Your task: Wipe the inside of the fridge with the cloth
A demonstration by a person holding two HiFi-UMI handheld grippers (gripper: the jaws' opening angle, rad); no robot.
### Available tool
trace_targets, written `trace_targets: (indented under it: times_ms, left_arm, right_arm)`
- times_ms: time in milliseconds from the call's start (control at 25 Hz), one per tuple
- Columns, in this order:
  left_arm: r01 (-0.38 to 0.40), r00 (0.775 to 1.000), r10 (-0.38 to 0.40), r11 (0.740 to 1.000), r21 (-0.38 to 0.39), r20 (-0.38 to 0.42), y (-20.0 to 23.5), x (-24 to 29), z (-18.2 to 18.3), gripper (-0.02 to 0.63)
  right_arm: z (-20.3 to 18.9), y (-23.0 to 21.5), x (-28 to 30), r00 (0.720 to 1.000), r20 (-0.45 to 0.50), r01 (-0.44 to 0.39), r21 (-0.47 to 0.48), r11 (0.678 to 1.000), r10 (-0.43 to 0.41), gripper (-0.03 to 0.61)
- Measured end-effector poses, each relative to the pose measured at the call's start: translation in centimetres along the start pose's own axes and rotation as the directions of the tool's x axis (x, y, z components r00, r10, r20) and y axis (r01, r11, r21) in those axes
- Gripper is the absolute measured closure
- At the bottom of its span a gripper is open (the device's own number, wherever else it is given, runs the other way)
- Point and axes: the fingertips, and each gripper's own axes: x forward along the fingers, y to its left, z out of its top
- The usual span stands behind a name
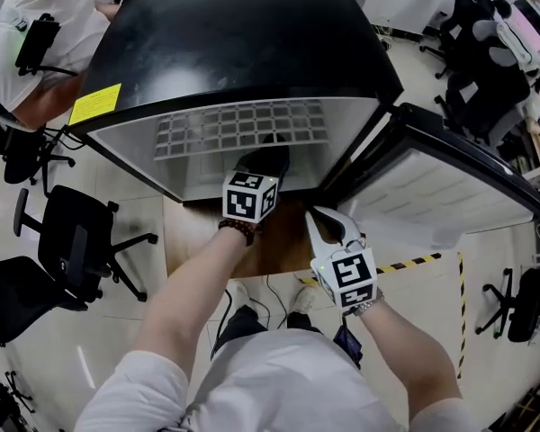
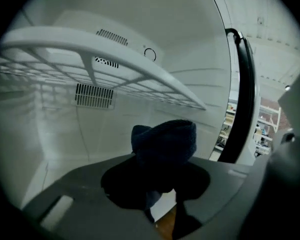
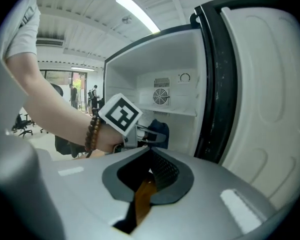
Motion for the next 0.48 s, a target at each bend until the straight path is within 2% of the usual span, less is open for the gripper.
trace_targets:
  times_ms: [240, 480]
  left_arm:
    - [-0.086, 0.996, 0.085, 0.996, 0.035, 0.028, 0.5, 3.5, 0.1, 0.489]
    - [-0.113, 0.992, 0.111, 0.993, 0.035, 0.061, 0.9, 6.2, 1.1, 0.491]
  right_arm:
    - [0.8, -0.6, -1.1, 1.0, 0.02, 0.002, 0.007, 1.0, -0.002, 0.576]
    - [0.5, -0.7, -2.0, 1.0, 0.024, -0.017, 0.015, 1.0, 0.017, 0.576]
